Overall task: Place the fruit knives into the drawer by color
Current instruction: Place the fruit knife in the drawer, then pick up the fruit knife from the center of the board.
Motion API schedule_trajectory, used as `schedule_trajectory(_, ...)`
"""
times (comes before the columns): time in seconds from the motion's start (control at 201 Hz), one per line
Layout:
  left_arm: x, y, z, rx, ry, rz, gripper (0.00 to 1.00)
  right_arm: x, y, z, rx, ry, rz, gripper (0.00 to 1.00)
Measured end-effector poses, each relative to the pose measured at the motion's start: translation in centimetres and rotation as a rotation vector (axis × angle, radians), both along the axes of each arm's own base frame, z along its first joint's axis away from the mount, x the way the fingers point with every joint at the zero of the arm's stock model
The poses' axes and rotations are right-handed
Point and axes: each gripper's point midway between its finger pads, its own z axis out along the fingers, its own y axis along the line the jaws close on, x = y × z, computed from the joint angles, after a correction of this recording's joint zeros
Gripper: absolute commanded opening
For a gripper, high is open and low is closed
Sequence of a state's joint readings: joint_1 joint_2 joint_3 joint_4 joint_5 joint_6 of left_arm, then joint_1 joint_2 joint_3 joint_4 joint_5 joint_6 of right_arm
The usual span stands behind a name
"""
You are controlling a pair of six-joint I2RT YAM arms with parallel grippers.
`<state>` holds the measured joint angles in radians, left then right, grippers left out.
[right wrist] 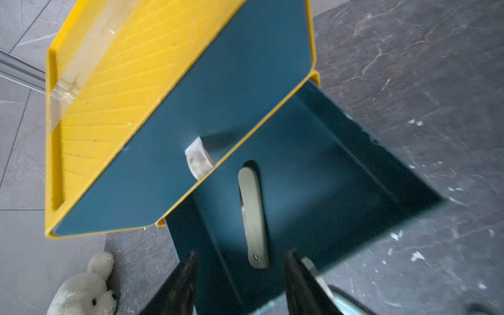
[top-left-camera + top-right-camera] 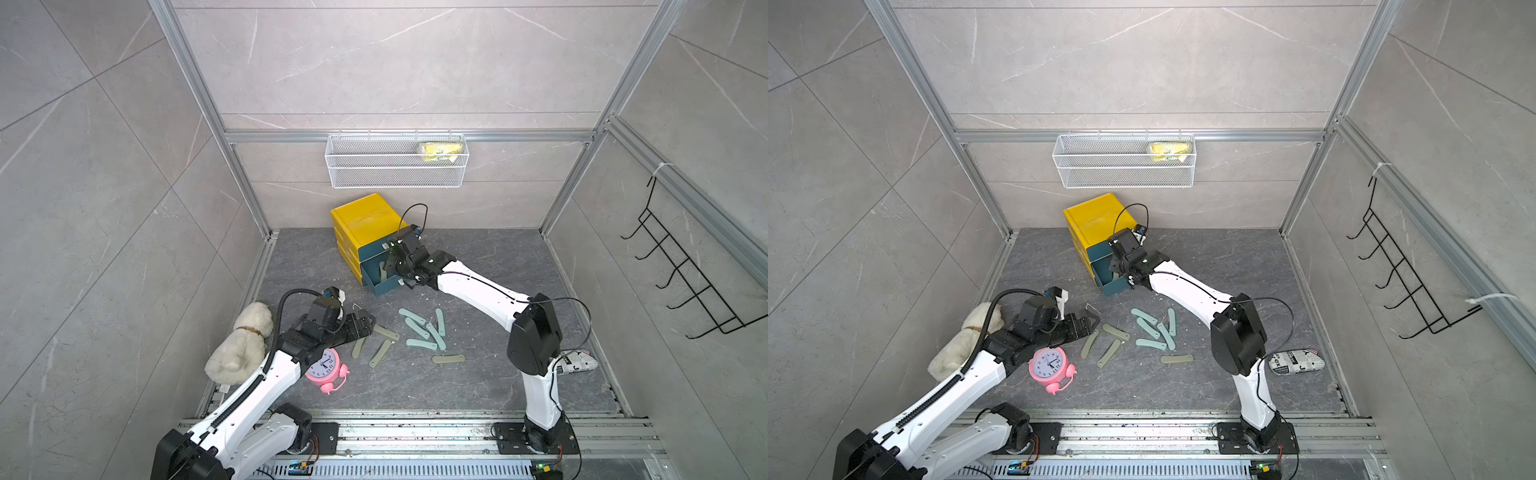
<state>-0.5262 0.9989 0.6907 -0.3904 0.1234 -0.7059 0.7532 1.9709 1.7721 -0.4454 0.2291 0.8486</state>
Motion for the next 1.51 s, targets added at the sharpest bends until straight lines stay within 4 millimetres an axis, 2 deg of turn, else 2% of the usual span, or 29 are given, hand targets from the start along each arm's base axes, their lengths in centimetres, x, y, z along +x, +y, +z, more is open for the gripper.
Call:
schedule_trajectory(0.124, -0.3, -1.4, -0.6, 0.060, 0.011, -0.053, 0.94, -2.8, -1.9, 1.6, 0.015, -0.018, 0.013, 0.51)
schedule_trajectory(0.204, -0.8, -2.3, -1.6, 0.123, 0.035, -0.096, 0.92, -4.9, -3.2, 1.8, 0.017, -0.020, 0.024, 0.51)
schedule_trajectory(0.289, -1.5, -4.0, -2.9, 0.207, 0.061, -0.168, 0.88, -6.8, -4.6, 1.1, 0.007, -0.010, 0.030, 0.51)
schedule_trajectory(0.383, -2.2, -5.6, -4.9, 0.274, 0.098, -0.235, 0.85, -8.8, -6.6, -0.7, -0.025, 0.018, 0.027, 0.51)
schedule_trajectory(0.468, -2.4, -5.7, -7.0, 0.330, 0.144, -0.260, 0.79, -10.2, -8.2, -1.9, -0.049, 0.035, 0.019, 0.51)
schedule_trajectory(0.567, -2.6, -5.7, -9.2, 0.393, 0.199, -0.286, 0.74, -11.3, -9.5, -2.2, -0.057, 0.036, 0.014, 0.51)
schedule_trajectory(0.757, -3.0, -6.5, -11.1, 0.484, 0.220, -0.338, 0.67, -12.0, -10.5, -1.3, -0.039, 0.014, 0.000, 0.52)
schedule_trajectory(0.906, -3.0, -6.8, -11.9, 0.550, 0.222, -0.358, 0.58, -12.3, -11.0, -2.1, -0.044, 0.030, -0.010, 0.52)
schedule_trajectory(0.99, -3.0, -6.6, -12.4, 0.589, 0.224, -0.358, 0.56, -12.3, -11.1, -2.3, -0.047, 0.034, -0.013, 0.52)
schedule_trajectory(1.16, -2.9, -6.6, -12.5, 0.659, 0.204, -0.361, 0.57, -12.2, -11.3, -2.2, -0.045, 0.032, -0.019, 0.52)
schedule_trajectory(1.508, -2.7, -8.2, -12.4, 0.734, 0.151, -0.389, 0.39, -11.9, -11.7, -2.1, -0.040, 0.031, -0.033, 0.52)
